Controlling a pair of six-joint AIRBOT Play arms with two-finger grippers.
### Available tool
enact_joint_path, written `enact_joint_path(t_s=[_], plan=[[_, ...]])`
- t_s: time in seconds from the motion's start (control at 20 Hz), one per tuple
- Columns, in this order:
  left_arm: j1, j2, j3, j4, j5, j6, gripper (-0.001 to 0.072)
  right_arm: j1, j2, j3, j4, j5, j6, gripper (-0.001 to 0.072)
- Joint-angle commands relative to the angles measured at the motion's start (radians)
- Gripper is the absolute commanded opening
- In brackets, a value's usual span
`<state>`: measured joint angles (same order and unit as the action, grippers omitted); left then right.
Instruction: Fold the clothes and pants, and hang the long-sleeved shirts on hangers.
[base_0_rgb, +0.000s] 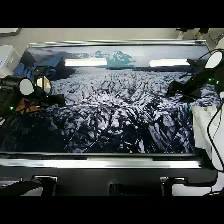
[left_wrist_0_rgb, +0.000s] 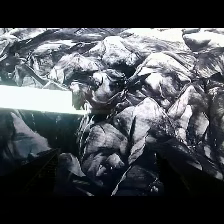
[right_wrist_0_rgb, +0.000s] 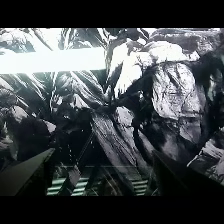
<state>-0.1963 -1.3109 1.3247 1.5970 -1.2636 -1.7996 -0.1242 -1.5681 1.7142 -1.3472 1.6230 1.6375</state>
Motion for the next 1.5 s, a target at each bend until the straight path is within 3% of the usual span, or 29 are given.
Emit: enact_joint_path(t_s=[0.0, 0.35, 0.7, 0.9, 1.05, 1.15, 1.25, 1.35, 1.45], plan=[[0.0, 0.001, 0.0, 0.0, 0.0, 0.0, 0.0708, 0.001, -0.001, 0.0, 0.0, 0.0, 0.0, 0.0704], [0.0, 0.001, 0.0, 0.0, 0.0, 0.0, 0.0708, 0.001, -0.001, 0.0, 0.0, -0.001, 0.0, 0.0704], [0.0, -0.003, -0.001, 0.0, 0.018, 0.0, 0.0708, 0.001, -0.001, 0.0, 0.005, -0.153, 0.001, 0.0706], [-0.001, -0.028, -0.001, -0.022, 0.154, -0.026, 0.0707, 0.001, -0.001, 0.0, 0.005, -0.246, 0.001, 0.0703], [0.003, -0.035, 0.001, -0.007, 0.381, 0.01, 0.0708, 0.001, -0.001, 0.0, 0.004, -0.265, 0.001, 0.0702], [0.034, -0.058, 0.035, 0.092, 0.537, 0.033, 0.0709, 0.001, -0.002, 0.0, 0.0, -0.273, 0.0, 0.0701], [0.16, -0.174, 0.209, 0.113, 0.427, -0.027, 0.0709, 0.001, -0.002, 0.0, 0.0, -0.271, 0.0, 0.0687], [0.326, -0.333, 0.424, 0.107, 0.158, -0.1, 0.0708, 0.001, -0.002, 0.0, 0.001, -0.263, 0.005, 0.0671], [0.497, -0.455, 0.545, 0.002, -0.052, -0.182, 0.0709, 0.001, -0.002, 0.0, 0.001, -0.249, 0.035, 0.0671]])
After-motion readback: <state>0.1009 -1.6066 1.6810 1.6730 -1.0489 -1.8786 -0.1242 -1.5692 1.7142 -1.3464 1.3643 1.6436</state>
